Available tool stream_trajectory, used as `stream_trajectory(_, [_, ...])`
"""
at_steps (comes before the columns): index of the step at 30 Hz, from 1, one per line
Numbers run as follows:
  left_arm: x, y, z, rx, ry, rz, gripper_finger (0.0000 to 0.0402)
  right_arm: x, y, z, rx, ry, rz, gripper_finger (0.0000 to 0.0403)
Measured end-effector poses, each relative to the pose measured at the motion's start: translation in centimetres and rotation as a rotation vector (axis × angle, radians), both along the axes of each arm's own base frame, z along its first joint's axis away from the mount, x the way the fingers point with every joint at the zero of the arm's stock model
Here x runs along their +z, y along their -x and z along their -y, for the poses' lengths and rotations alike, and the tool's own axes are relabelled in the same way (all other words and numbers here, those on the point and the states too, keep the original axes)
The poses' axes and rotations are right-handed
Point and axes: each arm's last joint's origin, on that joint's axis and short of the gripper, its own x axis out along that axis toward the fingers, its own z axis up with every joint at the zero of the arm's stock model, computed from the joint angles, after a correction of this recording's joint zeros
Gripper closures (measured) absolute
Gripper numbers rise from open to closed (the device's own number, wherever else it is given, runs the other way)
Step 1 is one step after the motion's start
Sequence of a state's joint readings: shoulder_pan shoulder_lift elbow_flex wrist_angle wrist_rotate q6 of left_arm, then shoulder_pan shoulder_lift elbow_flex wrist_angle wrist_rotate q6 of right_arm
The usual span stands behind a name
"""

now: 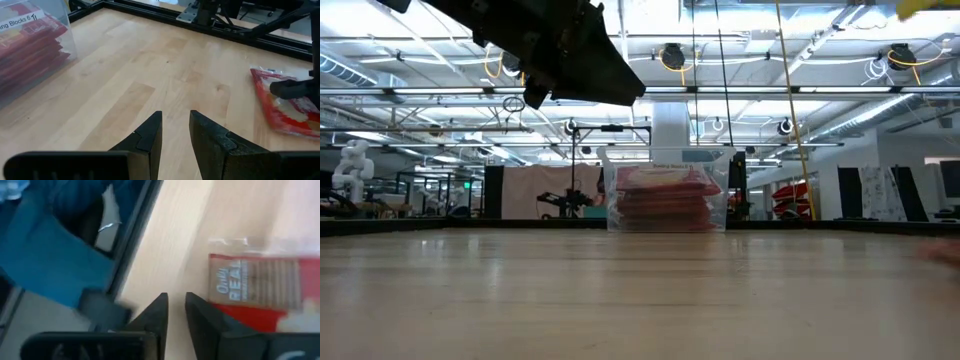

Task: Sort popcorn bags into baskets
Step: Put the popcorn bags into the transparent bin

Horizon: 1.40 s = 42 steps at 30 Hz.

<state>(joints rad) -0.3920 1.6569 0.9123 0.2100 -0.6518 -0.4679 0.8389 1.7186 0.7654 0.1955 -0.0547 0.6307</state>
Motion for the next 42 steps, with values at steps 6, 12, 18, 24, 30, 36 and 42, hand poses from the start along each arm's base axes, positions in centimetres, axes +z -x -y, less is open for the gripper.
stream_trajectory(6, [-0.1, 0.0, 0.0, 0.003, 0.003, -0.003, 0.0300, -0.6, -3.3, 3.1, -0.106, 0.154, 0.141, 0.0367])
stream_trajectory(12, [-0.1, 0.1, 0.0, 0.003, -0.004, -0.010, 0.0300, -0.3, -6.7, 8.7, -0.266, 0.320, 0.203, 0.0384])
stream_trajectory(18, [-0.2, 0.1, 0.0, -0.011, -0.037, -0.029, 0.0300, 3.2, -7.1, 12.5, -0.356, 0.329, 0.234, 0.0379])
stream_trajectory(24, [-0.3, 0.2, -0.1, -0.013, -0.046, -0.045, 0.0300, 7.1, -2.9, 13.8, -0.278, 0.278, 0.078, 0.0321])
stream_trajectory(30, [-0.2, 0.0, -0.4, -0.012, -0.061, -0.044, 0.0300, 8.4, 0.4, 14.3, -0.273, 0.279, -0.012, 0.0241])
stream_trajectory(36, [-0.2, -0.2, -1.0, 0.014, -0.043, -0.037, 0.0300, 5.8, 0.4, 15.0, -0.341, 0.134, -0.130, 0.0153])
stream_trajectory(42, [-0.2, -0.2, -1.0, 0.011, -0.044, -0.037, 0.0300, 3.1, 1.0, 15.2, -0.347, 0.113, -0.169, 0.0108])
